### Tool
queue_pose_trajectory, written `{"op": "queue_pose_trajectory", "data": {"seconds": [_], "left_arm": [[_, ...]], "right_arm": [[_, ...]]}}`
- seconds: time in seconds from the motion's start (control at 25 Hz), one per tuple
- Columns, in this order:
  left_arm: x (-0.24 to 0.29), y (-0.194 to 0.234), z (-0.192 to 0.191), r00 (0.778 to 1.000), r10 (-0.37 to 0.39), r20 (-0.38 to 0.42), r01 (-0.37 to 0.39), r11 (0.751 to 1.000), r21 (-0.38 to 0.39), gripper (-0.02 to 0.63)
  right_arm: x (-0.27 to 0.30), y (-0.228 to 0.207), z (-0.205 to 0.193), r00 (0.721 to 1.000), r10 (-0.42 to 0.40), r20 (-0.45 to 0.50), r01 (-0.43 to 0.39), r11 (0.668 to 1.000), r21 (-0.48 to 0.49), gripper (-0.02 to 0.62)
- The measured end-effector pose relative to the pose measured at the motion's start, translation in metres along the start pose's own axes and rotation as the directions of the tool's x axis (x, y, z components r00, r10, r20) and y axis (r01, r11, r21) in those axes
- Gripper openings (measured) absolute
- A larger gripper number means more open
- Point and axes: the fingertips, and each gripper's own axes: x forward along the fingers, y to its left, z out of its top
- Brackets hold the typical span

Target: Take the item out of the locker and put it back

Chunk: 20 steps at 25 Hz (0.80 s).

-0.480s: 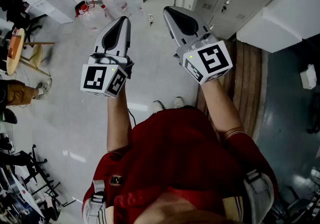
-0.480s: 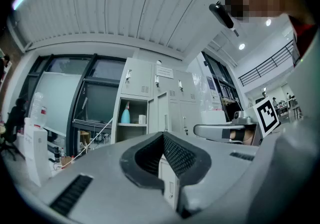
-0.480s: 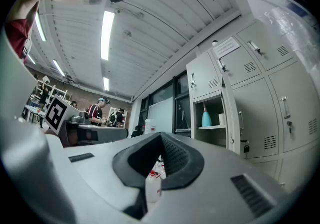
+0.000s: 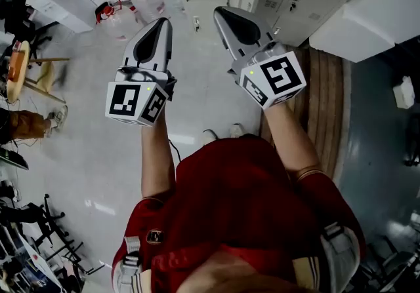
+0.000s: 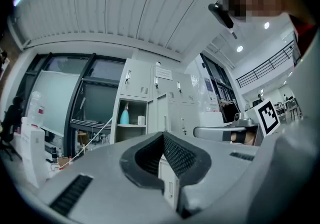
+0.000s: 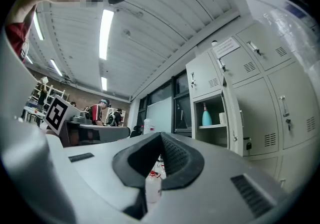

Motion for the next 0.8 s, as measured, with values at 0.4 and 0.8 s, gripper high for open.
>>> {"op": "queue_pose_trajectory", "data": {"seconds": [0.4, 0.8], "left_arm": [[-0.015, 0.023, 0.002, 1.000, -0.006, 0.008, 0.006, 1.000, -0.004, 0.008], [-0.026, 0.044, 0.006, 1.000, -0.030, 0.000, 0.030, 0.999, 0.010, 0.103]], "right_arm": [[0.009, 0.027, -0.002, 1.000, -0.027, -0.016, 0.026, 0.999, -0.032, -0.003], [0.010, 0.052, 0.002, 0.997, -0.075, -0.017, 0.074, 0.995, -0.066, -0.003]]}}
